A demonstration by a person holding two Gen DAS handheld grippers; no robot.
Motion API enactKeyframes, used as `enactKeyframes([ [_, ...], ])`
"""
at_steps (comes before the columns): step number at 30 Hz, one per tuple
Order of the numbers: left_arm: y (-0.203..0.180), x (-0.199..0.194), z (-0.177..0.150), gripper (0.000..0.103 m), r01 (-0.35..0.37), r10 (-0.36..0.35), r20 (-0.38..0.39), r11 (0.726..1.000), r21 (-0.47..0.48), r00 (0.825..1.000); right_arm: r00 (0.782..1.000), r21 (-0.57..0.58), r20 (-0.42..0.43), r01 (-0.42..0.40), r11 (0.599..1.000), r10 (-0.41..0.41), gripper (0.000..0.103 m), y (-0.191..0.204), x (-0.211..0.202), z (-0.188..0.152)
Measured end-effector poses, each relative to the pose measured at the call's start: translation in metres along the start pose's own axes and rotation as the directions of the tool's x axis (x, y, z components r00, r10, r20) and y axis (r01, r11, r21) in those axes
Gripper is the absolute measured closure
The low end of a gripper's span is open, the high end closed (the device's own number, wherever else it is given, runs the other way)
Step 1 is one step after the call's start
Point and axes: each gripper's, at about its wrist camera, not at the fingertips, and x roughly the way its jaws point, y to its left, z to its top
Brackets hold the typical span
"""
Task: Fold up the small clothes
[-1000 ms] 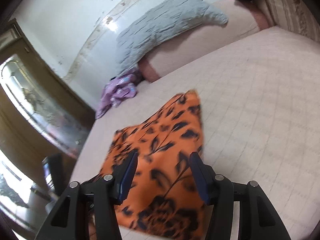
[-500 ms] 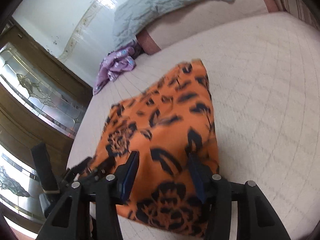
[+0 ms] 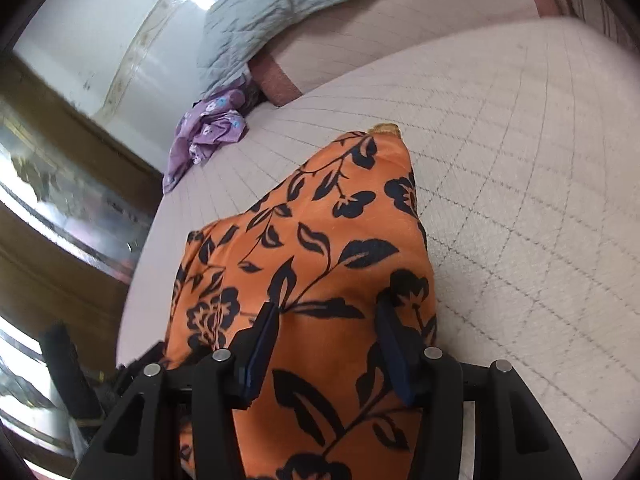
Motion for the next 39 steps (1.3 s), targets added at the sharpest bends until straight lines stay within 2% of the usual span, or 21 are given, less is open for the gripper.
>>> enactKeyframes([
  [4,0.001,-0.001,-0.001,0.009,-0.007,0.007,0.008,1.0,0.007,1.0,0.999,-0.043,0.029,-0.017,0.999,0.018,0.049,0.01,-0.022,-0.016],
  [8,0.0,-0.002,-0.004,0.009,-0.005,0.005,0.013,1.0,0.007,1.0,0.998,-0.049,0.023,-0.054,0.997,0.055,0.049,0.02,-0.042,-0.033],
  [11,-0.001,-0.003,-0.01,0.008,0.007,-0.007,0.015,1.0,0.012,1.0,0.999,-0.048,-0.033,-0.04,0.998,0.038,0.048,0.018,-0.041,-0.055],
  [13,0.0,-0.002,-0.013,0.007,0.019,-0.019,0.014,1.0,0.008,1.0,0.999,-0.051,-0.029,-0.033,0.998,0.031,0.048,0.014,-0.038,-0.069],
  [19,0.001,0.002,-0.027,0.0,0.024,-0.023,0.029,0.998,-0.049,0.999,1.0,-0.102,-0.014,-0.008,0.995,0.007,0.048,0.017,-0.03,-0.07],
  [23,0.0,0.0,-0.032,0.0,0.017,-0.016,0.042,1.0,-0.021,0.999,1.0,-0.141,0.012,0.017,0.99,-0.015,0.048,0.022,-0.028,-0.073],
  [26,-0.001,-0.011,-0.029,0.0,0.01,-0.01,-0.003,1.0,0.015,1.0,0.999,-0.125,0.039,-0.001,0.992,0.006,0.048,0.018,-0.035,-0.076],
  [27,-0.002,-0.016,-0.029,0.0,0.0,0.0,-0.008,0.999,0.033,1.0,0.999,-0.104,0.046,-0.018,0.994,0.022,0.048,0.015,-0.038,-0.077],
  [29,-0.008,-0.035,-0.033,0.0,-0.083,0.079,0.038,0.992,0.097,0.996,0.996,-0.047,0.06,-0.066,0.997,0.069,0.048,0.006,-0.048,-0.077],
  [31,-0.019,-0.061,-0.042,0.0,-0.205,0.182,0.145,0.965,0.163,0.973,0.993,-0.012,0.079,-0.088,0.996,0.089,0.049,-0.001,-0.056,-0.079],
  [32,-0.021,-0.072,-0.046,0.0,-0.238,0.206,0.176,0.954,0.182,0.963,0.992,-0.008,0.092,-0.084,0.996,0.084,0.049,-0.002,-0.061,-0.08],
  [33,-0.021,-0.078,-0.049,0.0,-0.235,0.203,0.178,0.955,0.18,0.963,0.991,-0.018,0.11,-0.072,0.997,0.074,0.048,-0.001,-0.067,-0.081],
  [36,-0.009,-0.083,-0.057,0.0,-0.211,0.197,0.116,0.969,0.125,0.973,0.988,-0.041,0.136,-0.071,0.997,0.076,0.047,0.002,-0.076,-0.083],
  [38,-0.001,-0.067,-0.064,0.0,-0.226,0.224,0.032,0.968,0.108,0.974,0.991,-0.034,0.11,-0.074,0.997,0.078,0.047,0.004,-0.072,-0.085],
  [39,0.004,-0.055,-0.067,0.0,-0.202,0.203,0.0,0.975,0.092,0.979,0.995,-0.026,0.076,-0.063,0.998,0.064,0.047,0.003,-0.065,-0.085],
])
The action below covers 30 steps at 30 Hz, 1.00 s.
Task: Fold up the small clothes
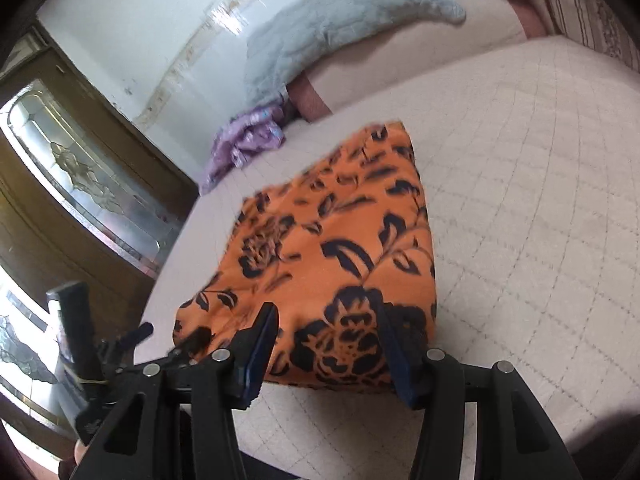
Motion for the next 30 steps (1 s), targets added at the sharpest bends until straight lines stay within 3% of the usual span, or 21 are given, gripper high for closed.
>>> enactKeyframes([
  [3,0.003,0.006,-0.003,0.0,0.032,-0.032,-0.002,0.999,-0.036,0.999,1.0,0.001,-0.03,0.004,1.0,-0.004,0.047,-0.002,0.008,-0.003],
  [6,-0.001,-0.001,0.005,0.0,0.008,-0.008,0.001,1.0,0.009,1.0,0.999,0.008,-0.038,-0.006,1.0,0.006,0.048,-0.002,0.005,0.001],
  [11,0.003,-0.025,0.029,0.0,-0.011,0.012,0.089,1.0,-0.014,0.996,0.996,0.089,0.024,-0.086,0.992,0.084,0.046,-0.013,-0.005,0.007],
  [13,-0.005,-0.011,0.03,0.0,-0.021,0.02,0.039,1.0,0.016,0.999,0.996,0.116,0.001,-0.086,0.99,0.086,0.047,-0.018,0.001,0.007],
  [15,-0.018,0.017,0.026,0.0,-0.034,0.039,-0.069,0.997,0.076,0.997,0.996,0.124,-0.029,-0.079,0.989,0.083,0.047,-0.02,0.009,0.007],
  [21,-0.017,-0.027,0.039,0.0,-0.049,0.046,0.038,0.996,0.08,0.998,0.996,0.101,0.017,-0.085,0.991,0.084,0.046,-0.014,-0.012,0.009],
  [25,-0.004,-0.088,0.047,0.0,-0.067,0.056,0.188,0.996,0.05,0.981,0.989,0.026,0.127,-0.085,0.996,0.081,0.046,0.002,-0.048,0.013],
  [30,0.006,-0.152,0.06,0.0,-0.055,0.052,0.31,0.998,0.002,0.949,0.973,-0.044,0.227,-0.042,0.998,0.051,0.039,0.023,-0.098,0.017],
])
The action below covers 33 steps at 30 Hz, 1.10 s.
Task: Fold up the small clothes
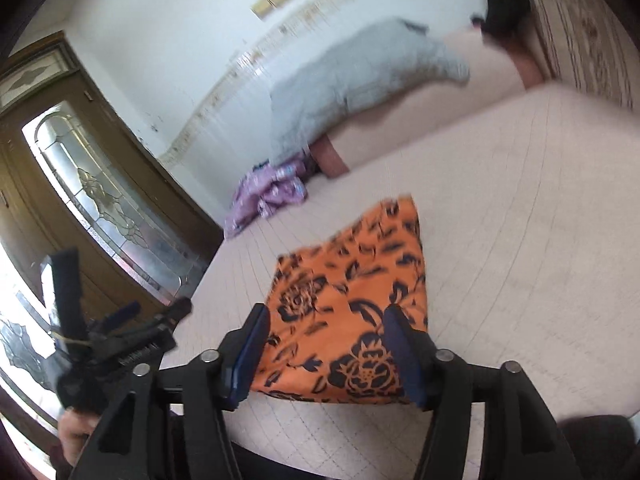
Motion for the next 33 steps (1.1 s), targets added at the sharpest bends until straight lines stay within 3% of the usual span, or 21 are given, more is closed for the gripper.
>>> enactKeyframes([
  [6,0.015,-0.05,0.029,0.0,0.031,-0.026,0.116,0.999,-0.043,0.993,0.991,-0.106,0.114,0.077,0.991,-0.065,0.032,0.039,-0.049,0.024],
  [13,0.036,-0.097,0.041,0.0,0.054,-0.036,0.179,0.994,-0.097,0.983,0.968,-0.185,0.236,0.129,0.974,-0.084,0.029,0.086,-0.102,0.035],
  [18,0.055,-0.127,0.046,0.0,0.02,0.016,0.224,0.987,-0.157,0.974,0.951,-0.254,0.298,0.165,0.953,-0.085,0.026,0.119,-0.127,0.034],
  [28,0.085,-0.17,0.044,0.0,-0.015,0.079,0.292,0.976,-0.217,0.953,0.936,-0.31,0.343,0.193,0.931,-0.08,0.022,0.162,-0.15,0.029],
  [33,0.098,-0.177,0.043,0.0,-0.01,0.077,0.293,0.975,-0.223,0.953,0.929,-0.342,0.359,0.218,0.914,-0.087,0.022,0.176,-0.158,0.026],
])
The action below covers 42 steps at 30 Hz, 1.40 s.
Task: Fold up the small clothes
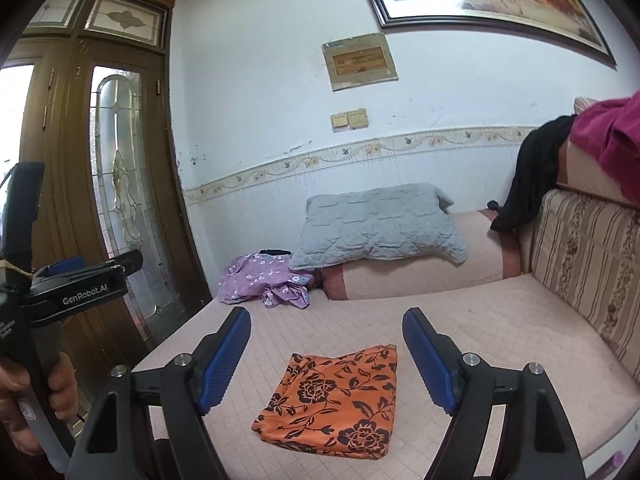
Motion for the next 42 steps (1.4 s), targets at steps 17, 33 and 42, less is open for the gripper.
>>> enactKeyframes([
  [17,0.016,-0.012,0.0,0.0,0.033,-0.033,0.006,0.999,-0.001,0.999,0.999,-0.058,0.017,0.032,0.998,-0.031,0.021,0.024,-0.008,0.006],
  [33,0.017,0.017,-0.019,0.0,0.014,-0.014,-0.056,1.0,0.004,0.998,0.999,-0.057,-0.036,0.03,0.998,-0.032,0.02,0.024,0.012,-0.004],
  [42,-0.035,0.166,-0.096,0.0,0.154,-0.113,-0.372,0.985,0.082,0.921,0.95,0.072,-0.307,0.082,0.994,-0.056,0.02,-0.046,0.113,-0.071],
])
